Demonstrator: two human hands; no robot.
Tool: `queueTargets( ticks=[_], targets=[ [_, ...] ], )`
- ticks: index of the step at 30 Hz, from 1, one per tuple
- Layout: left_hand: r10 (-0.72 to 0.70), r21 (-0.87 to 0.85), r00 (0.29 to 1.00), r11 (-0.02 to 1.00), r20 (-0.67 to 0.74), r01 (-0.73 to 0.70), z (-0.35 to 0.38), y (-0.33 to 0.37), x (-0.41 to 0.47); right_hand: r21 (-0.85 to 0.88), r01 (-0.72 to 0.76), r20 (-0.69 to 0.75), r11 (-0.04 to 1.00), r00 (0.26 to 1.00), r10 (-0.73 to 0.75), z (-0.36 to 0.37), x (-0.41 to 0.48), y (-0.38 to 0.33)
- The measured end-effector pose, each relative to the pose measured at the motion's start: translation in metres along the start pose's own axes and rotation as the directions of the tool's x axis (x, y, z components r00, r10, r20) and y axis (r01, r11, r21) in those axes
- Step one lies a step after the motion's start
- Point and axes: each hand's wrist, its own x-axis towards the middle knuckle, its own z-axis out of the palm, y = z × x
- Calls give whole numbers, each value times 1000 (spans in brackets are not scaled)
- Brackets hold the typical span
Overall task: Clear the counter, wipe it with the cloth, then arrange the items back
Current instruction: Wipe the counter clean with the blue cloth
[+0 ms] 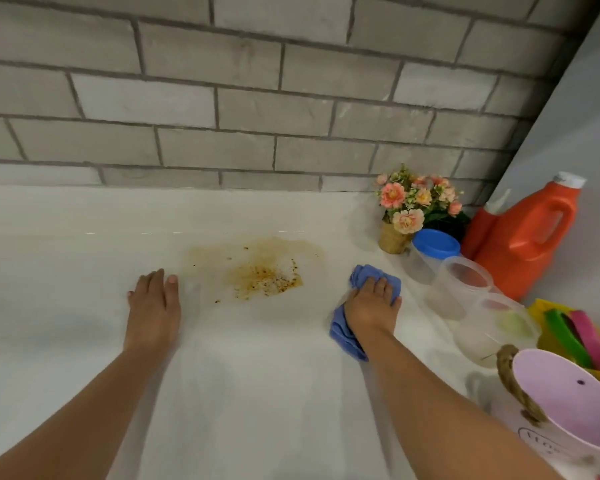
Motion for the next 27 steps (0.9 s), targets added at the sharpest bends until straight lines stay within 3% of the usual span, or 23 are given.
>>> queueTargets(
  ticks=[3, 18, 21, 24, 27],
  targets=[
    [-1, 18, 1000, 1000, 6, 1, 7, -5, 0, -24, -29, 33, 999, 999, 30, 1, 40, -13],
    [11, -3, 1000, 1000, 22, -11, 9, -3, 0, -93, 119, 81, 989, 991, -111, 5, 142, -68],
    [5, 27, 999, 1000, 37, -6, 8, -2, 1, -99, 243, 102, 965, 967, -233, 5, 139, -68],
    [-2, 30, 999, 1000, 49, 0, 6, 2, 0, -61, 413, 191, 909, 898, -395, 4, 120, -66],
    [-14, 48, 998, 999, 69, 11, 5, 2, -1, -54, 482, 201, 875, 863, -463, 4, 83, -67]
  ],
)
